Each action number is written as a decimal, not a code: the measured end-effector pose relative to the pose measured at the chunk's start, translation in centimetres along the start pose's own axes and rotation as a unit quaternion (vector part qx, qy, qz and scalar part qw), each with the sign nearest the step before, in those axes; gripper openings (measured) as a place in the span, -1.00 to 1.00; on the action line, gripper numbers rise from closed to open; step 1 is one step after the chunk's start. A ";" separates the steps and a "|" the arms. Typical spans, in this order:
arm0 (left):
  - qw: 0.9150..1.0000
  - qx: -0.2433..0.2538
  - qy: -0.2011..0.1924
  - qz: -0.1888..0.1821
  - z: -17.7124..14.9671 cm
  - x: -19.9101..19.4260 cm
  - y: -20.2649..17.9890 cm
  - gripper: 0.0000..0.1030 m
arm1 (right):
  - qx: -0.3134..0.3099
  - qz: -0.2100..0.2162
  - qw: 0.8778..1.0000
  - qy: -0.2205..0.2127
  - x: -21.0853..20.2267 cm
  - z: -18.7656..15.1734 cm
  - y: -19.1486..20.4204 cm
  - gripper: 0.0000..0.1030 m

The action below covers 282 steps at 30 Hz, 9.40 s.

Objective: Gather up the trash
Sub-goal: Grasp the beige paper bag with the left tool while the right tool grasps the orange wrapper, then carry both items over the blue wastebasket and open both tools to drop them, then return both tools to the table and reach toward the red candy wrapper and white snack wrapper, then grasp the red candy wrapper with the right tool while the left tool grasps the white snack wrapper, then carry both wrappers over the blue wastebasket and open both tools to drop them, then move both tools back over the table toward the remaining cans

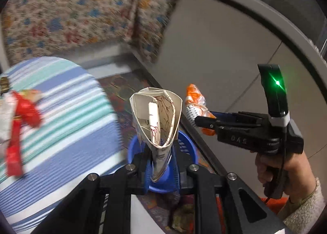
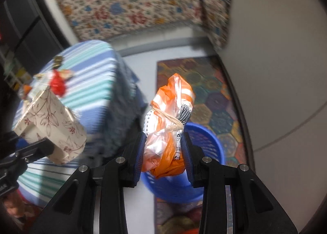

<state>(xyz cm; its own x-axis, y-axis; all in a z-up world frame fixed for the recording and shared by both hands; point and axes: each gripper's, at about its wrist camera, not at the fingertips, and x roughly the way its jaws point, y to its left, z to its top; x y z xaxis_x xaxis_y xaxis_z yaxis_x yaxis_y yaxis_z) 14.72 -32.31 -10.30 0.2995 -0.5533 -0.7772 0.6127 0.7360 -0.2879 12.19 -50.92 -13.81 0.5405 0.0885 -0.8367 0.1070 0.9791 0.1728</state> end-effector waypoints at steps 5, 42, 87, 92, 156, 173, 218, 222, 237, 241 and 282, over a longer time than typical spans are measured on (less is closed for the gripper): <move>0.999 0.011 0.037 -0.008 0.7 5.8 -1.9 -0.65 | 0.048 0.019 0.998 0.031 2.7 -1.3 -4.6 -0.32; 0.994 -0.037 -0.056 0.085 -7.9 -4.9 5.3 0.27 | -0.054 -0.012 0.988 -0.147 -3.5 0.0 3.8 0.83; 0.964 -0.143 -0.090 0.204 -12.6 -16.4 33.5 0.47 | -0.214 0.103 0.971 0.013 6.6 -1.8 27.4 -0.63; 0.964 -0.162 -0.102 0.182 -11.8 -15.7 34.9 0.47 | -0.230 0.099 0.968 0.005 5.8 -3.2 26.0 -0.52; 0.969 -0.109 -0.120 0.186 -12.2 -15.7 23.0 -0.88 | -0.169 0.151 0.974 -0.015 4.2 -0.9 24.9 -0.77; 0.986 -0.051 -0.116 0.112 -7.8 -10.8 11.7 -0.88 | -0.097 0.126 0.986 -0.047 0.6 -0.6 15.2 -0.79; 0.999 0.032 -0.009 0.039 -1.9 14.9 -2.9 0.05 | 0.077 0.015 0.997 -0.016 3.4 -1.0 -7.2 -0.03; 0.999 0.023 -0.017 0.044 -2.3 14.1 -3.0 0.09 | 0.076 0.002 0.997 -0.033 2.2 -0.7 -7.4 0.33; 0.993 -0.005 -0.096 0.066 -5.7 0.2 0.3 0.45 | 0.022 -0.054 0.994 -0.090 -0.4 1.0 -1.4 0.92; 0.991 -0.021 -0.081 0.104 -8.0 -2.3 4.6 0.45 | -0.011 -0.028 0.995 -0.093 -0.2 1.1 3.3 0.92; 0.960 -0.117 -0.026 0.254 -12.8 -12.7 28.4 1.00 | -0.233 0.062 0.970 -0.021 9.4 -2.8 29.7 0.99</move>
<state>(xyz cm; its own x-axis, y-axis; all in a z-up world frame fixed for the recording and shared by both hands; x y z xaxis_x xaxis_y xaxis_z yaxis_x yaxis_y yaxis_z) 18.98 0.60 -15.78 0.5562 -0.1144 -0.8231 0.1992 0.9800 -0.0016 18.09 -20.47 -17.97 0.5599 0.2138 -0.8005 -0.3446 0.9387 0.0097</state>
